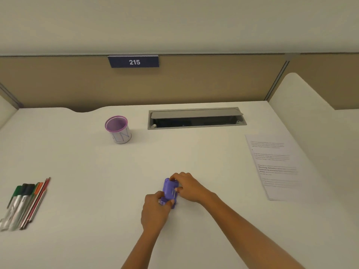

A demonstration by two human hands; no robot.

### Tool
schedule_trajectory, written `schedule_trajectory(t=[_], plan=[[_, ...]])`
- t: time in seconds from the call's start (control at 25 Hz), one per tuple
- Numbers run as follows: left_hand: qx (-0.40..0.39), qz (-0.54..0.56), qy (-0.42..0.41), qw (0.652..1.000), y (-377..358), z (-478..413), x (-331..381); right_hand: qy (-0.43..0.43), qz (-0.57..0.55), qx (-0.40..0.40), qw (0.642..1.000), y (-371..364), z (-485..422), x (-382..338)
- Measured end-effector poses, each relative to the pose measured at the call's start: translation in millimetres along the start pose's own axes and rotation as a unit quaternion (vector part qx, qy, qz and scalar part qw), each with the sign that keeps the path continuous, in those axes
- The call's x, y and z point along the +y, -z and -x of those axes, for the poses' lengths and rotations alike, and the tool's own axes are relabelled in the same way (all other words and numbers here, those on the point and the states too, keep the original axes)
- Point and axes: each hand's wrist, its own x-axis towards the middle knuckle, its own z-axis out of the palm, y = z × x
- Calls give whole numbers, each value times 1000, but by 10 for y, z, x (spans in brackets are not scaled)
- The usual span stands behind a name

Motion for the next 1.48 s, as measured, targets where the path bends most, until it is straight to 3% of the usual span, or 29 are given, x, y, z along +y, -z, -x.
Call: schedule_trajectory(t=[0.16,0.32,0.44,0.68,0.76,0.92,1.0,1.16,1.32,1.48], plan=[[52,-35,-133,989,63,-6,-29,-5,-92,112,990,32,227,202],[17,-160,-286,945,96,-84,-181,3,-100,160,982,-85,559,403],[-7,-188,-326,927,94,-144,-220,20,-65,170,983,-220,637,446],[-20,-125,-362,923,154,-235,-187,15,-86,206,975,-216,663,329],[-6,-25,-342,939,203,-263,-121,26,-183,252,950,-122,650,236],[-22,156,-156,975,428,-403,-64,-25,-322,300,898,73,514,105],[-14,177,-90,980,553,-515,-136,-55,-307,288,905,60,448,100],[3,186,3,983,709,-701,-257,-63,-167,209,962,-162,330,126],[-27,171,1,985,765,-851,-199,-58,-157,191,967,-189,121,20],[-41,104,-100,989,726,-932,-68,-49,-237,201,949,-65,-70,-109]])
